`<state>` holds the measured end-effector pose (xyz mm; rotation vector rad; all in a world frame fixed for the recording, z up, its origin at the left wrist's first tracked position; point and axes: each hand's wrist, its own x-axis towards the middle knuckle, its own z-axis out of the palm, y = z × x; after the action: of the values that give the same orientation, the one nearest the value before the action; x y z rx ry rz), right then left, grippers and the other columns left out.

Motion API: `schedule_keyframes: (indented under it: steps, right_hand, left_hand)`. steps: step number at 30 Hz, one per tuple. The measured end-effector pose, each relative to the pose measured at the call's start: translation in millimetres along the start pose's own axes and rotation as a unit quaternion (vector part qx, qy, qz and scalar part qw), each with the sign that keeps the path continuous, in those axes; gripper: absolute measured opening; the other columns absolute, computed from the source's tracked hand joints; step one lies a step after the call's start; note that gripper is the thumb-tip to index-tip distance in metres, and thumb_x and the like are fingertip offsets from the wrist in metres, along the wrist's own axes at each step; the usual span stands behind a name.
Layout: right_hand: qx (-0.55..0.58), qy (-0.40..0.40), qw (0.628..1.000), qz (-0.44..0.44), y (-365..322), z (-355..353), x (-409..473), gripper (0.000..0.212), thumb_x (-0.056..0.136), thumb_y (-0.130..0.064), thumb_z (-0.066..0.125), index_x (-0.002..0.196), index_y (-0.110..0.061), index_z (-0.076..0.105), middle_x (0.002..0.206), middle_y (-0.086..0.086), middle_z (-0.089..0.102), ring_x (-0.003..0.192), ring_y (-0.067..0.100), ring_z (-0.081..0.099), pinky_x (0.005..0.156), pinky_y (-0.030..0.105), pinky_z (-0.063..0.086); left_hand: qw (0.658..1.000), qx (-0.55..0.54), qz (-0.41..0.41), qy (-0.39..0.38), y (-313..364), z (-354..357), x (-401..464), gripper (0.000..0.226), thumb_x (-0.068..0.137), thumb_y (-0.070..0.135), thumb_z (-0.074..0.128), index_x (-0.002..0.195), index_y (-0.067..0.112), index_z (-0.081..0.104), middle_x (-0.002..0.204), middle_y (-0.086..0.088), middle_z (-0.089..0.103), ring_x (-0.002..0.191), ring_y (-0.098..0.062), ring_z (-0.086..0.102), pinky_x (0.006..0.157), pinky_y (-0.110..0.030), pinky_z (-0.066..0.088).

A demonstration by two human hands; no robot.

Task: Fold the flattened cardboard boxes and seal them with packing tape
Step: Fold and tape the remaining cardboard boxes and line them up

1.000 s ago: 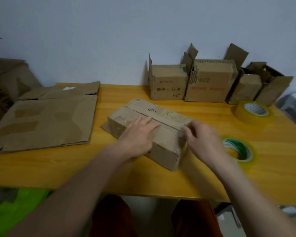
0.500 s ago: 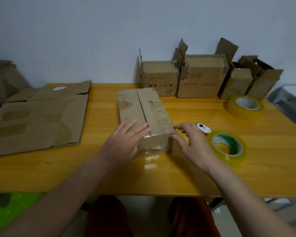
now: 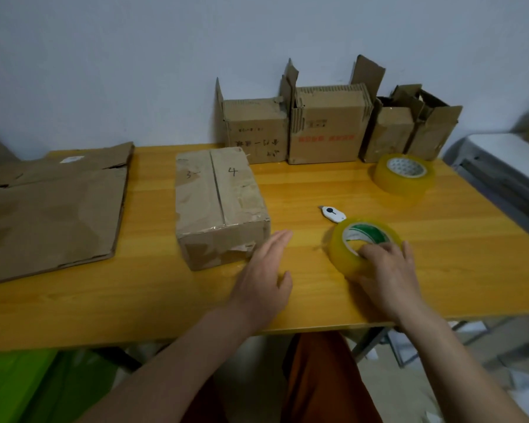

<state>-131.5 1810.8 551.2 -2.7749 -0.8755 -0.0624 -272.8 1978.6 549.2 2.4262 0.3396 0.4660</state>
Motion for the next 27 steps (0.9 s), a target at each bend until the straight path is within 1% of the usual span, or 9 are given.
schedule_keyframes:
  steps: [3, 5, 7, 10, 13, 19, 22, 25, 27]
  right_hand:
    - [0.105, -0.023, 0.994, -0.004, -5.4, -9.3, -9.4, 0.048, 0.080, -0.033, 0.073, 0.124, -0.021, 0.057, 0.131, 0.005, 0.050, 0.134, 0.020, 0.033, 0.118, 0.040, 0.000]
    - [0.162, -0.042, 0.986, -0.014, -12.7, -14.9, -14.1, 0.051, 0.078, -0.033, 0.075, 0.124, -0.019, 0.058, 0.127, 0.003, 0.049, 0.130, 0.021, 0.036, 0.117, 0.045, 0.012]
    - [0.215, -0.057, 0.975, -0.029, -19.3, -19.6, -16.4, 0.052, 0.075, -0.031, 0.077, 0.123, -0.019, 0.059, 0.116, -0.002, 0.046, 0.123, 0.021, 0.042, 0.111, 0.041, 0.028]
    - [0.261, -0.077, 0.962, -0.033, -22.9, -23.7, -15.6, 0.053, 0.074, -0.031, 0.079, 0.122, -0.020, 0.060, 0.112, -0.003, 0.044, 0.110, 0.017, 0.046, 0.095, 0.027, 0.037]
    - [0.265, -0.100, 0.957, -0.056, -24.1, -25.8, -12.7, 0.049, 0.072, -0.036, 0.079, 0.116, -0.022, 0.062, 0.112, 0.001, 0.053, 0.105, 0.017, 0.050, 0.086, 0.027, 0.039]
    - [0.331, -0.140, 0.927, -0.106, -36.4, -33.5, -14.6, 0.043, 0.067, -0.051, 0.073, 0.101, -0.028, 0.058, 0.100, -0.005, 0.058, 0.091, 0.012, 0.054, 0.069, 0.023, 0.037]
    - [0.254, -0.132, 0.951, -0.116, -42.7, -36.3, -15.6, 0.058, 0.063, -0.048, 0.082, 0.107, -0.033, 0.047, 0.104, -0.014, 0.049, 0.095, 0.005, 0.047, 0.068, 0.017, 0.036]
    - [0.206, -0.026, 0.960, -0.187, -46.3, -34.1, -18.3, 0.055, 0.068, -0.022, 0.084, 0.101, -0.032, 0.040, 0.102, -0.013, 0.038, 0.098, 0.009, 0.044, 0.072, 0.012, 0.035]
    - [0.215, 0.024, 0.951, -0.220, -50.9, -29.2, -20.3, 0.056, 0.066, -0.011, 0.082, 0.100, -0.030, 0.041, 0.101, -0.009, 0.036, 0.096, 0.009, 0.043, 0.075, 0.014, 0.036]
  left_hand:
    - [0.997, -0.030, -0.072, -0.024, 7.5, 4.9, 18.8, 0.073, 0.092, 0.016, 0.059, 0.153, 0.024, 0.019, 0.158, 0.005, 0.023, 0.144, -0.011, 0.021, 0.117, -0.025, 0.018]
    - [0.989, -0.087, -0.107, -0.050, 9.1, 4.8, 28.3, 0.074, 0.089, 0.017, 0.066, 0.151, 0.027, 0.026, 0.156, 0.005, 0.028, 0.143, -0.014, 0.026, 0.118, -0.034, 0.025]
    - [0.981, -0.144, -0.121, -0.049, 8.3, 2.3, 31.4, 0.067, 0.085, 0.015, 0.071, 0.144, 0.029, 0.041, 0.150, 0.005, 0.039, 0.138, -0.013, 0.036, 0.114, -0.037, 0.033]
    - [0.974, -0.203, -0.103, 0.008, 7.2, -4.5, 27.7, 0.037, 0.082, 0.012, 0.075, 0.113, 0.030, 0.066, 0.126, 0.009, 0.060, 0.119, -0.003, 0.052, 0.106, -0.030, 0.043]
    - [0.959, -0.262, -0.096, 0.043, 9.5, -11.4, 20.7, 0.022, 0.080, 0.008, 0.076, 0.090, 0.026, 0.070, 0.107, 0.006, 0.068, 0.104, -0.002, 0.063, 0.095, -0.021, 0.050]
    - [0.971, -0.188, -0.040, 0.142, 11.8, -26.1, 16.9, 0.005, 0.086, 0.009, 0.070, 0.084, 0.013, 0.072, 0.089, -0.001, 0.069, 0.081, -0.005, 0.066, 0.074, -0.016, 0.054]
    - [0.976, -0.148, -0.045, 0.154, 12.5, -34.1, 15.2, 0.010, 0.092, 0.013, 0.063, 0.090, 0.010, 0.072, 0.082, -0.001, 0.071, 0.076, -0.011, 0.067, 0.070, -0.021, 0.055]
    - [0.920, -0.312, -0.141, 0.189, 19.7, -50.7, 14.3, 0.014, 0.100, 0.013, 0.049, 0.093, 0.009, 0.061, 0.070, -0.004, 0.069, 0.071, -0.021, 0.070, 0.065, -0.027, 0.058]
    - [0.881, -0.388, -0.161, 0.217, 25.6, -61.2, 15.6, 0.016, 0.101, 0.012, 0.044, 0.095, 0.006, 0.057, 0.075, -0.008, 0.070, 0.072, -0.021, 0.071, 0.063, -0.025, 0.058]
